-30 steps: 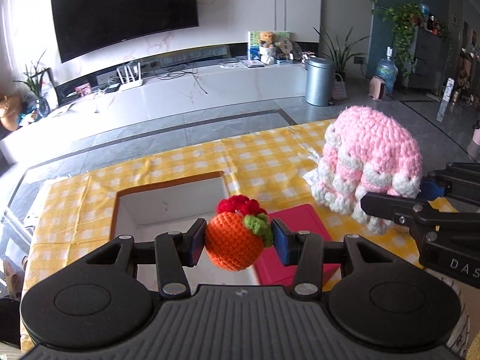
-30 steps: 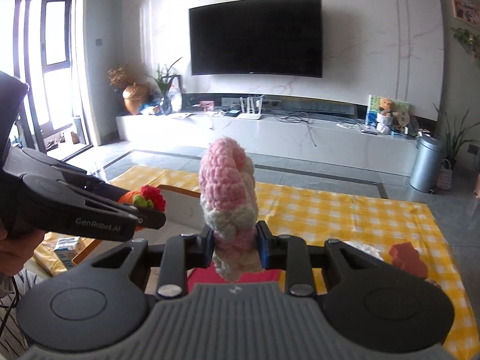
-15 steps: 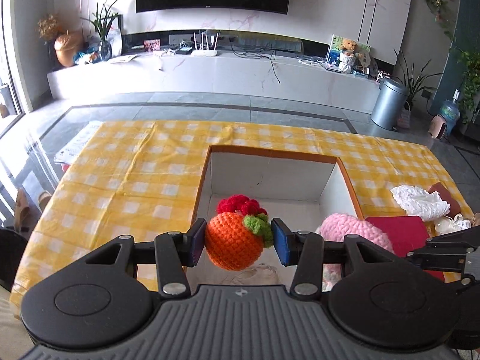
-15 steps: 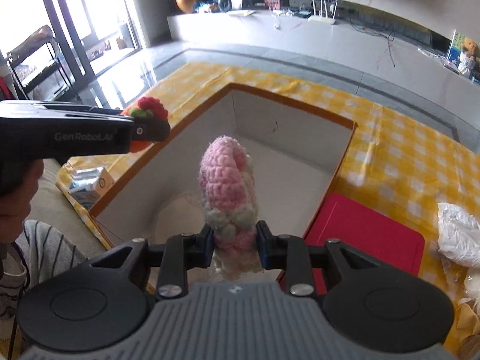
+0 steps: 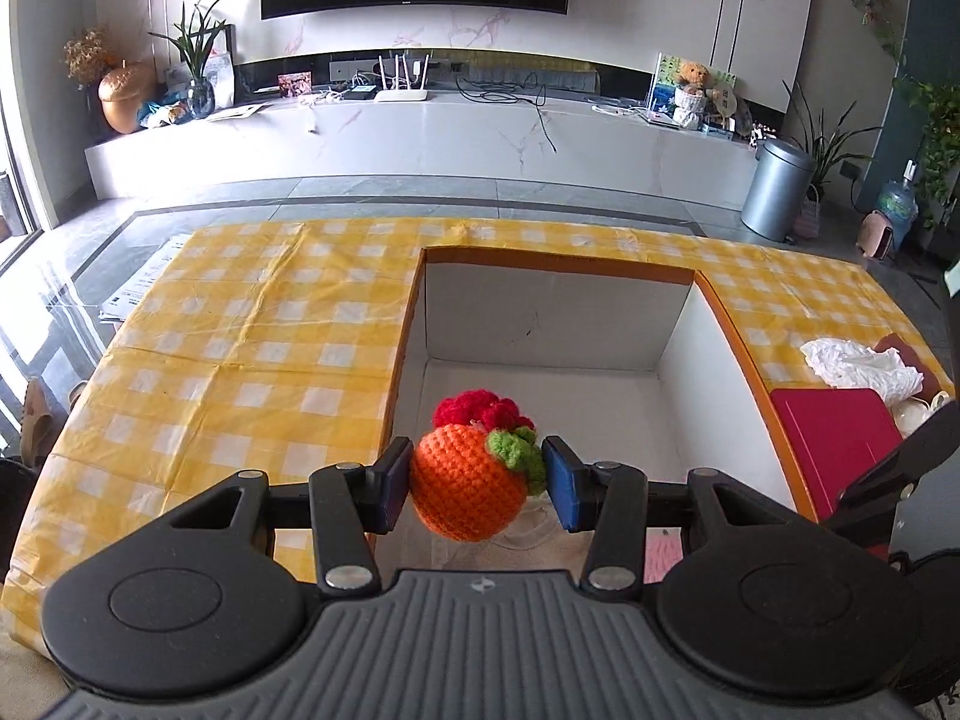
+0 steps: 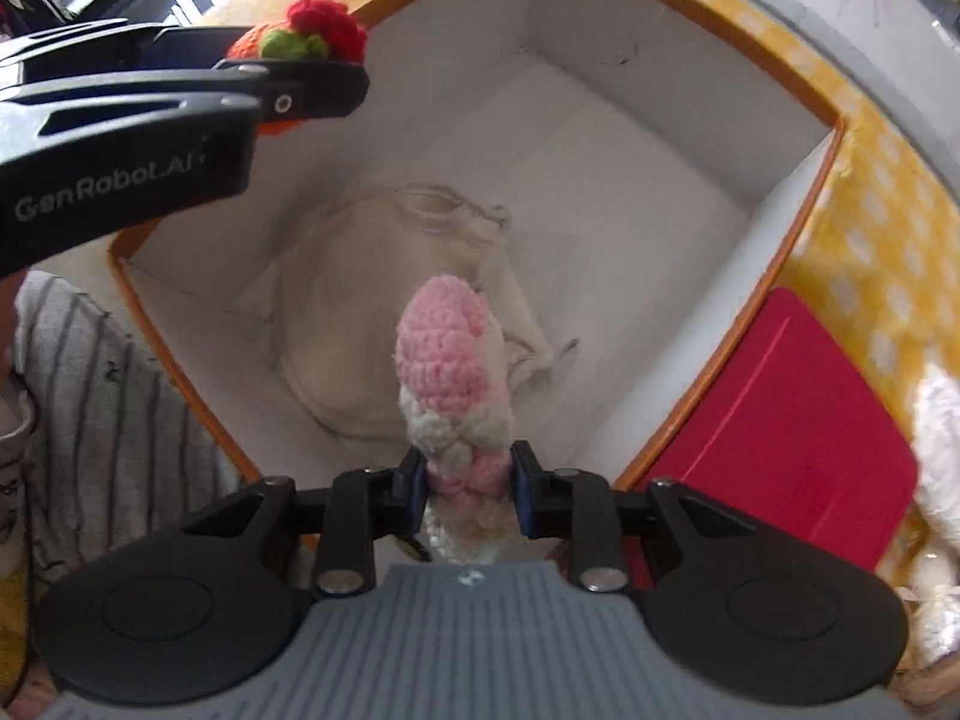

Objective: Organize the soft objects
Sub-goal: 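Carry the strawberry and pink toy with both tools over the white box, then open the right tool to drop the pink toy while the left tool releases the strawberry into the box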

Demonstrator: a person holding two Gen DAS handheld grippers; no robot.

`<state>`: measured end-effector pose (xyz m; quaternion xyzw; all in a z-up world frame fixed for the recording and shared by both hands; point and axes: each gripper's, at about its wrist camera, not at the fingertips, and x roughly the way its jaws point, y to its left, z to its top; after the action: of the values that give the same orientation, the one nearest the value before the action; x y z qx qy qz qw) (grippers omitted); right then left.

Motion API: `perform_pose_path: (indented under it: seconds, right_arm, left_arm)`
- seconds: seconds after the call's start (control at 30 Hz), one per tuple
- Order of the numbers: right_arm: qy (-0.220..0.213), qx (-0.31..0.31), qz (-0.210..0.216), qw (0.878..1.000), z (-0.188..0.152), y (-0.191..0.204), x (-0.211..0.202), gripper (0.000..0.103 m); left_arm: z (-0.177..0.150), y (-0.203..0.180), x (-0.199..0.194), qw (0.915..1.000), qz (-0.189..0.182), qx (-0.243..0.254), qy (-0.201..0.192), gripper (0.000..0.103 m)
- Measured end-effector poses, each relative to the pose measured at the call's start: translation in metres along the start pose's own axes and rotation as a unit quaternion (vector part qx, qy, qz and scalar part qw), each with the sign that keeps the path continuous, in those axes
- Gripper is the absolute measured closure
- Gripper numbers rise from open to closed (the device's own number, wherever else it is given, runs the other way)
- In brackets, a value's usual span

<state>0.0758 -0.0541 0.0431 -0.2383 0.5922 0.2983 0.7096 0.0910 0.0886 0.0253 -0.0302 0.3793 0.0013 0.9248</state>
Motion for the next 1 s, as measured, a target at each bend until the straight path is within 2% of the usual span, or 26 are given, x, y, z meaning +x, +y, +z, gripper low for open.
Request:
perform_pose_path:
  seconds: [0.03,0.07,0.1,0.13,0.2,0.27,0.3,0.37,0.43,0.47,0.5,0.6,0.67,0.73,0.8,0.83,1.0]
  right_arm:
    - [-0.006,-0.011,-0.031,0.999,0.001,0.008,-0.003,0.059]
    - [-0.017,-0.032,-0.061,0.998,0.001,0.017,-0.006,0.052]
    - [-0.027,-0.054,-0.085,0.995,0.001,0.023,-0.009,0.038]
    - [-0.037,-0.074,-0.106,0.991,0.0,0.031,-0.013,0.029]
    - [-0.049,-0.102,-0.155,0.981,0.0,0.043,-0.02,0.021]
    - [-0.068,-0.122,-0.194,0.971,-0.002,0.051,-0.031,0.019]
    - [-0.079,-0.122,-0.2,0.969,-0.003,0.051,-0.036,0.019]
    - [-0.106,-0.101,-0.179,0.973,-0.005,0.044,-0.051,0.023]
    - [-0.115,-0.064,-0.124,0.984,-0.005,0.033,-0.059,0.058]
    - [-0.104,-0.047,-0.092,0.989,-0.003,0.026,-0.062,0.084]
    - [-0.097,-0.045,-0.069,0.992,-0.003,0.025,-0.06,0.087]
    - [-0.065,-0.048,0.001,0.997,-0.006,0.032,-0.04,0.089]
    - [-0.044,-0.057,0.026,0.997,-0.009,0.038,-0.027,0.09]
    - [-0.027,-0.075,-0.002,0.997,-0.01,0.044,-0.015,0.091]
    - [-0.015,-0.089,-0.077,0.993,-0.009,0.047,-0.003,0.089]
    - [-0.01,-0.086,-0.101,0.991,-0.007,0.045,0.0,0.089]
    - [-0.019,-0.073,-0.117,0.99,0.0,0.041,0.01,0.089]
  left_arm:
    - [-0.001,0.002,0.0,1.0,-0.003,-0.001,0.004,0.05]
    - [-0.002,0.005,0.0,0.9999,-0.004,-0.005,0.008,0.05]
    - [-0.002,0.008,0.0,0.9999,-0.003,-0.01,0.011,0.05]
    - [-0.001,0.011,-0.001,0.9998,-0.002,-0.015,0.014,0.05]
    - [-0.001,0.016,-0.004,0.9997,0.001,-0.024,0.009,0.05]
    - [0.0,0.021,-0.007,0.9994,0.005,-0.033,0.004,0.05]
    - [0.001,0.021,-0.009,0.9993,0.005,-0.036,0.002,0.05]
    - [0.002,0.022,-0.009,0.9993,0.002,-0.038,0.001,0.05]
    - [0.001,0.021,-0.007,0.9994,-0.003,-0.033,0.006,0.049]
    - [0.001,0.019,-0.006,0.9995,-0.004,-0.03,0.008,0.049]
    - [0.0,0.017,-0.005,0.9996,-0.005,-0.027,0.009,0.049]
    - [-0.002,0.014,-0.003,0.9997,-0.003,-0.02,0.012,0.049]
    - [-0.002,0.013,-0.001,0.9997,-0.003,-0.019,0.014,0.049]
    - [-0.002,0.012,0.001,0.9997,-0.002,-0.019,0.017,0.049]
    - [-0.003,0.012,0.003,0.9996,0.0,-0.018,0.021,0.049]
    - [-0.004,0.012,0.005,0.9996,0.001,-0.017,0.022,0.049]
    - [-0.004,0.007,0.007,0.9998,0.009,0.004,0.016,0.049]
